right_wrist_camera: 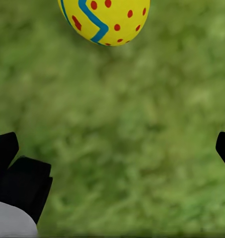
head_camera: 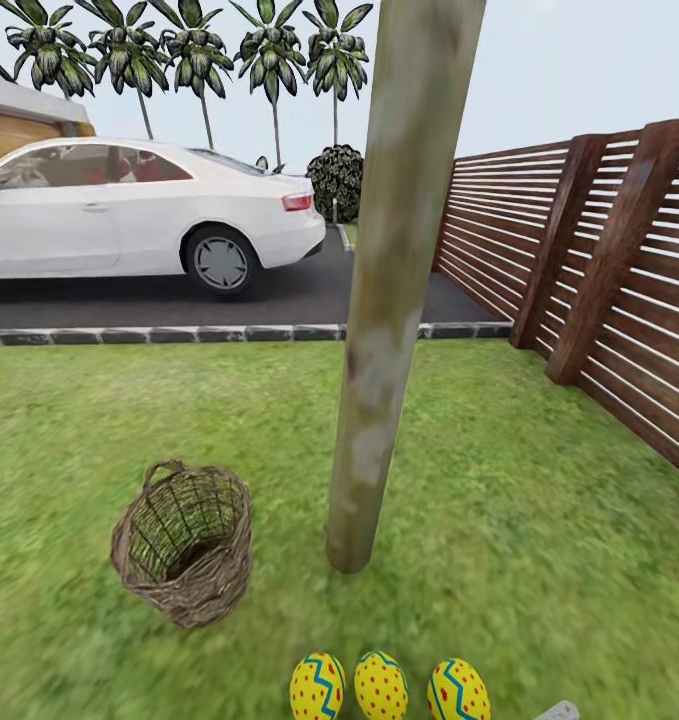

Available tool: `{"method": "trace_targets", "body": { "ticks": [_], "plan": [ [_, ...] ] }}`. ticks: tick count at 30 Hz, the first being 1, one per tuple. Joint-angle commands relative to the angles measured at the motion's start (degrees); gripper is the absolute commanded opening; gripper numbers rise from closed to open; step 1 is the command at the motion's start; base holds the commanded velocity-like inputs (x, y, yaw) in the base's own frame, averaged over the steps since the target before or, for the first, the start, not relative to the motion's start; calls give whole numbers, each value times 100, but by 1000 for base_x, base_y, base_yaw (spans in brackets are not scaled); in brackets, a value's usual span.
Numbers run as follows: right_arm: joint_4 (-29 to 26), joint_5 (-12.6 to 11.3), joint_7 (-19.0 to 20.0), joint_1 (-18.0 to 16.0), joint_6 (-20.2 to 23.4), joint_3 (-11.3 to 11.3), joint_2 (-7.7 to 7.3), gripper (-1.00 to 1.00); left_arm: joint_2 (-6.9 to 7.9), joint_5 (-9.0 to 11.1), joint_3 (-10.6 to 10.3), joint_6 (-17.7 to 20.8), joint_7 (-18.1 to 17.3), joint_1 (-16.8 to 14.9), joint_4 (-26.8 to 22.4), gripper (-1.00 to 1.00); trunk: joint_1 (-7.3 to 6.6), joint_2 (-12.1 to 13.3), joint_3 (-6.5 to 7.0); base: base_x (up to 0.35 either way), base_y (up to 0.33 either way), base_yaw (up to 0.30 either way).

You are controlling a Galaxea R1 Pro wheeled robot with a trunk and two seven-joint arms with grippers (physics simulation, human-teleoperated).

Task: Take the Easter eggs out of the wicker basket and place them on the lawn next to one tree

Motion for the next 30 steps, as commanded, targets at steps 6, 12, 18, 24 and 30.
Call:
{"method": "trace_targets", "body": {
  "ticks": [6,12,18,24,30],
  "plan": [
    [10,62,2,64,-38,-48,1,100,-237,-506,-20,1,681,-6,-14,100,-133,240,104,0,0,0],
    [10,62,-5,71,-38,-48,2,100,-504,-566,-80,-267,1100,-6,449,100,-265,480,212,0,0,0],
    [10,62,-5,71,-37,-48,23,100,-706,-928,-101,-488,1130,-6,759,100,-396,721,320,0,0,0],
    [10,79,-5,90,-38,-48,31,100,-723,-1002,-100,-506,1126,-19,955,100,-528,962,427,0,0,0],
    [10,84,-6,105,-38,-48,37,100,-749,-1005,-100,-510,1123,-48,1062,100,-660,1202,535,0,0,0]
  ]
}}
